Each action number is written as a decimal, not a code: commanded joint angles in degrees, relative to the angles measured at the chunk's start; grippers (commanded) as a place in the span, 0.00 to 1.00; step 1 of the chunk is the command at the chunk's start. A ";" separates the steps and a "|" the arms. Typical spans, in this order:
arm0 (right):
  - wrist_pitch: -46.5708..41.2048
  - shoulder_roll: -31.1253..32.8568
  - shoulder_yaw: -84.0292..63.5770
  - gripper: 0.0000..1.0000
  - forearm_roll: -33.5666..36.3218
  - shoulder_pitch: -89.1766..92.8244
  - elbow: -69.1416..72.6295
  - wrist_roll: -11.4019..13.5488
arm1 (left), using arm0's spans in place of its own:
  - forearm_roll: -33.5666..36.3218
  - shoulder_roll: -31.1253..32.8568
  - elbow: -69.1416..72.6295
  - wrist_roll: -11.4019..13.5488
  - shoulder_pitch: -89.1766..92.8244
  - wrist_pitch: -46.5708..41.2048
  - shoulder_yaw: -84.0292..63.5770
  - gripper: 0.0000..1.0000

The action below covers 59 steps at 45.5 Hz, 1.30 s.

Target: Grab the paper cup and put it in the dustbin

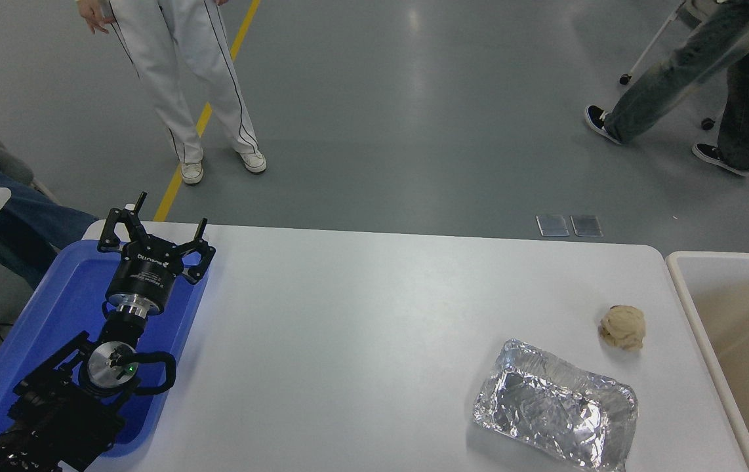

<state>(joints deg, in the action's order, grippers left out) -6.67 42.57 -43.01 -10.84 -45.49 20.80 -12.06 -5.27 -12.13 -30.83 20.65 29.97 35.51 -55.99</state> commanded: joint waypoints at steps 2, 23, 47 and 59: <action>6.06 -5.57 4.78 0.00 1.35 7.34 -5.68 5.63 | 0.00 0.00 -0.02 0.00 0.00 0.00 0.00 1.00; 6.41 -6.89 7.41 0.00 1.97 7.26 -5.77 12.59 | 0.00 0.00 -0.02 0.00 0.00 0.00 0.00 1.00; 15.55 -8.38 8.11 0.99 1.88 6.91 -7.88 12.68 | 0.00 0.00 -0.02 0.00 0.00 0.00 0.00 1.00; 15.46 -8.30 13.91 1.00 1.97 6.64 -6.74 12.59 | 0.00 0.00 -0.02 0.00 0.00 0.00 0.00 1.00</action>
<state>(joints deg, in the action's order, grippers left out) 7.61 34.31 -33.40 -8.96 -38.59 13.23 0.58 -5.27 -12.13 -30.85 20.65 29.97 35.51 -55.99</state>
